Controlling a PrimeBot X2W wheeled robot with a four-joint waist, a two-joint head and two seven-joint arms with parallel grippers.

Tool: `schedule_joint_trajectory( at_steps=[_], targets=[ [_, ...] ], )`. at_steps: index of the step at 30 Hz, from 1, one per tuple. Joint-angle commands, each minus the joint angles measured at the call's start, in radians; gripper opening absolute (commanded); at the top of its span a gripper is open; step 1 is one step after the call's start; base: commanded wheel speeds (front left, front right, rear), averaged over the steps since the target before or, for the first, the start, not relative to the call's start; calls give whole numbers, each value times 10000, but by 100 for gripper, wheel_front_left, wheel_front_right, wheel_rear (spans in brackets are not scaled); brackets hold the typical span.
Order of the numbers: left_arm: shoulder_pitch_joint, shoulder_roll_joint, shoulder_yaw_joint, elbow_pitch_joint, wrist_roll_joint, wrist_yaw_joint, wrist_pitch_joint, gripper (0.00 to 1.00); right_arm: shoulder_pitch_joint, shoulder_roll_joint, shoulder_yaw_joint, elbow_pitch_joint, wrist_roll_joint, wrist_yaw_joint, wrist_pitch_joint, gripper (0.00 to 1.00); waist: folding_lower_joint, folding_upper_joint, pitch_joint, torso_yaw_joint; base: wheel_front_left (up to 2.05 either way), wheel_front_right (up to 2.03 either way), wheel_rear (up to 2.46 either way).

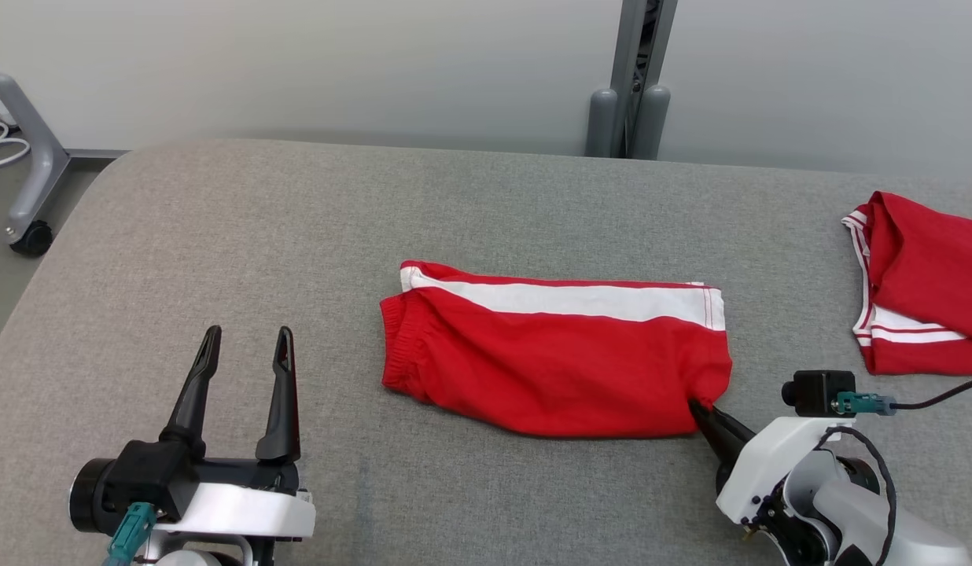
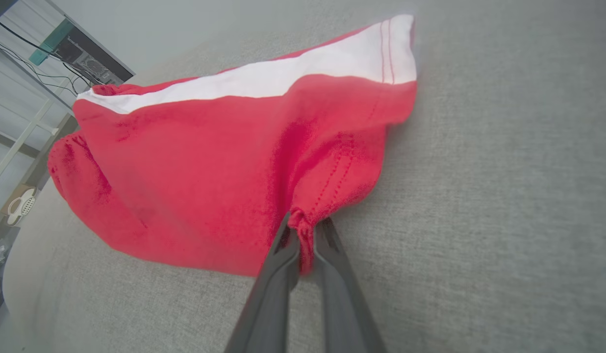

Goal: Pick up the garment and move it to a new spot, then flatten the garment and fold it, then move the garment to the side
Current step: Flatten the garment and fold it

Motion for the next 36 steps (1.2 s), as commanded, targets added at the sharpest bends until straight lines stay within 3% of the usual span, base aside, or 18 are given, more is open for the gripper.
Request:
schedule_joint_trajectory(
  at_steps=[1, 2, 3, 7, 10, 18, 29, 36],
  targets=[
    [29, 38, 44, 25, -1, 13, -40, 100, 101, -13, -28, 133, -103, 0, -145, 25, 0, -1, -20, -42, 0, 0, 0],
    [33, 36, 62, 51, 12, 9, -40, 100, 46, 34, -32, 232, -230, 0, -227, 50, 0, -1, -34, -81, 0, 0, 0],
    [36, 36, 86, 55, 16, 22, -40, 100, -42, 68, -20, 352, -394, 0, -305, 100, 0, -1, -45, -128, 0, 0, 0],
    [125, 39, 222, 75, 26, 35, -40, 100, -322, 179, -171, 657, -1307, 0, -507, 100, 0, -1, -143, -356, 0, 0, 0],
    [216, 35, 281, 18, -12, 119, -40, 100, -512, 32, -1094, 383, -2403, 0, -512, 100, 0, -1, -189, -593, 0, 0, 0],
    [497, 39, 631, 14, 207, 105, -40, 100, 961, -101, -4764, -1728, -6016, 0, -505, 100, 0, -1, -449, -1197, 0, 0, 0],
    [1037, 235, 1198, 569, 627, 249, -41, 100, 4167, 839, -9132, -4811, -9486, 0, -486, 100, 0, -1, -799, -1598, 0, 0, 0],
    [1367, 476, 1160, 970, 794, 140, -41, 100, 5511, 1637, -10485, -5543, -10352, 0, -486, 100, 0, -1, -969, -1612, 0, 0, 0]
  ],
)
